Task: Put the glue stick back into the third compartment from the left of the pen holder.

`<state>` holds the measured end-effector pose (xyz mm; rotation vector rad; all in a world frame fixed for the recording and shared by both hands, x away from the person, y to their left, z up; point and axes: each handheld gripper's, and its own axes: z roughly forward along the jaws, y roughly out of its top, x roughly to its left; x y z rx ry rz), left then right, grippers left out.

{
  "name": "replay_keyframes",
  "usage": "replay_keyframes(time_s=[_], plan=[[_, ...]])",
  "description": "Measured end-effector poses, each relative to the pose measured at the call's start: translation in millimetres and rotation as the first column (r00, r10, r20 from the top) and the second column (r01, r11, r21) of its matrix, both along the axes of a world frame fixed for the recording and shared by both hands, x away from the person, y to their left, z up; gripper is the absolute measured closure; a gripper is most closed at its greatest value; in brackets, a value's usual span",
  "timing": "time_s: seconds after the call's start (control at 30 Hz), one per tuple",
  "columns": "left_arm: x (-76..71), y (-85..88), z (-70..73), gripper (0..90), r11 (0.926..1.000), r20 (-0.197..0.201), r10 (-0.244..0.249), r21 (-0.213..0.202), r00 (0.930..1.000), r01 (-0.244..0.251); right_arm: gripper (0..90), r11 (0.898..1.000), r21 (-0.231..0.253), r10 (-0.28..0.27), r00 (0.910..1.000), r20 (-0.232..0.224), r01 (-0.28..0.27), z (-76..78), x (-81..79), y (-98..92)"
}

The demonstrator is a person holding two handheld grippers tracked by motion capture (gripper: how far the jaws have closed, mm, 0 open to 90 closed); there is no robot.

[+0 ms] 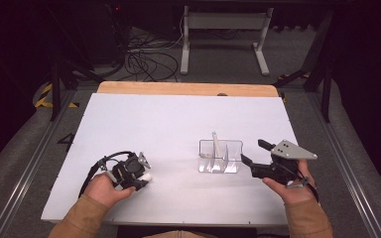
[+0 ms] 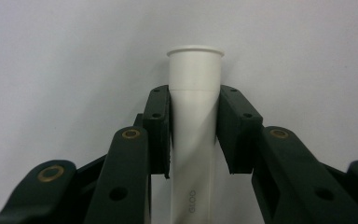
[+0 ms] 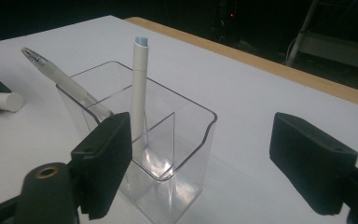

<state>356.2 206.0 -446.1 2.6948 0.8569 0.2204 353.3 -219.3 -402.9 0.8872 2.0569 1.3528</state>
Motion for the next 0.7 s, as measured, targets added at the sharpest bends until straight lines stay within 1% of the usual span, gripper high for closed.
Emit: replay_keyframes(time_s=[0.07,0.13,0.23,0.3,0.43,0.57,0.6,0.63,0.7], plan=[[-0.2,0.4,0.9,67.5,1.0,0.005,-0.001,-0.008,1.0,0.001,22.1,1.0,0.0,0.0,1.0,0.0,0.0,0.0,0.0,0.0],[-1.1,0.9,3.5,67.5,0.9999,0.018,0.003,-0.01,0.9998,-0.003,22.1,1.0,0.0,0.0,1.0,-0.001,0.0,-0.1,0.1,0.1],[-3.2,1.6,8.9,67.5,0.9993,0.036,0.006,-0.036,0.9993,-0.005,22.0,1.0,0.0,0.0,1.0,-0.002,0.0,-0.2,0.1,0.4],[-4.6,1.9,12.6,67.6,0.9988,0.057,0.008,-0.049,0.9983,-0.005,22.0,1.0,-0.001,0.0,1.0,-0.002,0.0,-0.3,0.0,0.6],[-7.2,2.3,17.8,67.6,0.9977,0.072,0.008,-0.067,0.9974,-0.003,22.0,1.0,0.0,0.001,1.0,-0.001,-0.001,-0.1,0.0,0.4],[-9.0,1.7,21.0,67.6,0.9977,0.08,0.005,-0.068,0.9968,0.001,21.9,1.0,0.001,0.0,1.0,-0.001,0.0,-0.1,-0.1,0.6],[-9.0,1.7,21.5,67.7,0.9972,0.084,0.0,-0.074,0.9965,0.006,21.8,1.0,-0.001,0.0,1.0,-0.001,0.0,0.0,-0.1,0.6],[-9.7,1.7,22.4,67.7,0.9972,0.096,0.006,-0.075,0.9953,0.002,21.8,1.0,0.001,0.0,1.0,0.0,0.0,0.0,-0.1,0.6],[-10.6,2.2,24.6,67.6,0.9955,0.1,0.003,-0.095,0.995,0.006,21.7,1.0,0.001,0.001,1.0,0.001,-0.001,0.0,0.0,0.3]])
